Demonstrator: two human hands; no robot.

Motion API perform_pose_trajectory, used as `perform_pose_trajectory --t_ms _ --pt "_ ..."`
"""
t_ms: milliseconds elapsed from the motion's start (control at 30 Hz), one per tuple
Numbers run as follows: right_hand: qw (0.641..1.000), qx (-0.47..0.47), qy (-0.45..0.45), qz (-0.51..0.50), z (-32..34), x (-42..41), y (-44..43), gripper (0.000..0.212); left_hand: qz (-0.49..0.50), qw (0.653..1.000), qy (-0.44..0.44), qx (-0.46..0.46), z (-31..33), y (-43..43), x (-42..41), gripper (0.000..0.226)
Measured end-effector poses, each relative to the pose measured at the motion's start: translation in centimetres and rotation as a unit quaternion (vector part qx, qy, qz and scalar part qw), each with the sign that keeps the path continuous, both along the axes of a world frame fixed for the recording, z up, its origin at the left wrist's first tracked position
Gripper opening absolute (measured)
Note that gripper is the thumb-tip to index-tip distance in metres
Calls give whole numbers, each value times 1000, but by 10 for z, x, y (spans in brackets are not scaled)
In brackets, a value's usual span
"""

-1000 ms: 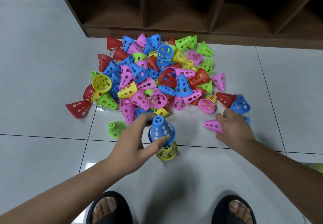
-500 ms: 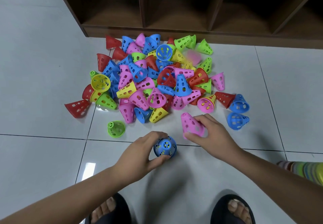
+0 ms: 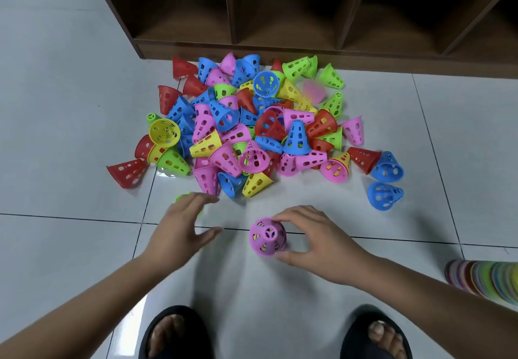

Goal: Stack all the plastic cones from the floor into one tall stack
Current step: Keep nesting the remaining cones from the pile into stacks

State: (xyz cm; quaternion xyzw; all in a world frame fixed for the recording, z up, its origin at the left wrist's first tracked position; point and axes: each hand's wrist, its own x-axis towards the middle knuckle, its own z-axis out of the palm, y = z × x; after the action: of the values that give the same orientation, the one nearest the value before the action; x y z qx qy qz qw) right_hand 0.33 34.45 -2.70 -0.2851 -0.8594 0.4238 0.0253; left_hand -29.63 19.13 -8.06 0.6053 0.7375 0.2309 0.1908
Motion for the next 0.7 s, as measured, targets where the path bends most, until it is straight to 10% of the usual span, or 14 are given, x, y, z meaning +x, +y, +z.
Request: perform_pose_trajectory --t_ms 433,700 --pt "912 277 -69 -294 -59 93 102 43 88 995 18 -44 -43 -8 -42 54" --pt "897 173 -239 -328 -96 139 123 58 40 996 -58 -60 -55 -18 -17 54"
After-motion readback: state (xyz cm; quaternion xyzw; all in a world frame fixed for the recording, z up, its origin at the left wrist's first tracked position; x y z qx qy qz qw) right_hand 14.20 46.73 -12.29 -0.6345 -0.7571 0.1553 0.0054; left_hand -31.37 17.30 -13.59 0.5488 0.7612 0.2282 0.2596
